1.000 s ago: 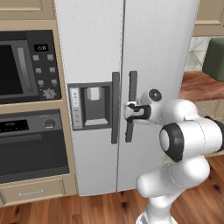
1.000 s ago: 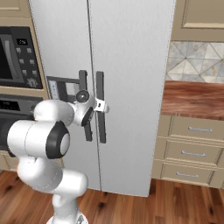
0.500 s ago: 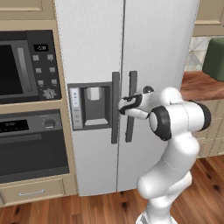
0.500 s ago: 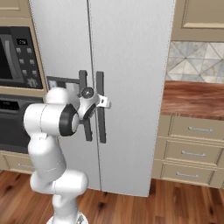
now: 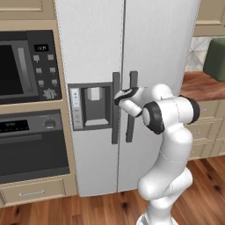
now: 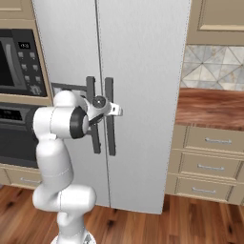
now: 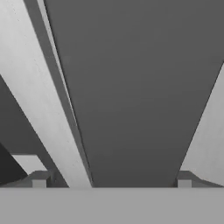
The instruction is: Place one of the steaks on the plate and the other in the bowl. Then place the bowl in the fridge.
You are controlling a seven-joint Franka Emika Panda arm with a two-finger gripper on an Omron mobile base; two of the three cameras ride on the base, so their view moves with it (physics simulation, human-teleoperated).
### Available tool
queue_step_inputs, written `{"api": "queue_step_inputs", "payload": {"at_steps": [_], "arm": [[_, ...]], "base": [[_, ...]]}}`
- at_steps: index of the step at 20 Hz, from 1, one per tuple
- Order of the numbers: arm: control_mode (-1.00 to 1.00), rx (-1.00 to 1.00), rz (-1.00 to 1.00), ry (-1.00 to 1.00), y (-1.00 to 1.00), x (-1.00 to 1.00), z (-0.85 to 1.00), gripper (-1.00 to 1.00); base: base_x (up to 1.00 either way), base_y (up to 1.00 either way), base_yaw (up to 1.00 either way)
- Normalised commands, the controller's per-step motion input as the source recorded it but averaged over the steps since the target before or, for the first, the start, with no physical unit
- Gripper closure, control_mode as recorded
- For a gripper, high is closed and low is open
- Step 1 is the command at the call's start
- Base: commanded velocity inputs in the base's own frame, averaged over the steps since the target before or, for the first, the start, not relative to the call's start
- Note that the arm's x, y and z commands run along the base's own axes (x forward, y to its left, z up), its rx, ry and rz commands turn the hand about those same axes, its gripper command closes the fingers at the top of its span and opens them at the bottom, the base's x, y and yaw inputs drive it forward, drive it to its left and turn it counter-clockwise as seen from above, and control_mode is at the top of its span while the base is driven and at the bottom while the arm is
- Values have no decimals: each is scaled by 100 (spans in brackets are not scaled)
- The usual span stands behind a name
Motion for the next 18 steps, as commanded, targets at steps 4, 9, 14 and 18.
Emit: {"api": "queue_step_inputs", "payload": {"at_steps": [4,9,14,18], "arm": [[-100,-1,0,1,-2,99,-67,-100],[-100,5,0,20,-50,75,-39,100],[-100,20,-4,37,-100,-10,-4,100],[-100,21,-13,23,-100,-56,-13,100]], "base": [[0,0,0],[0,0,0],[0,0,0],[0,0,0]]}}
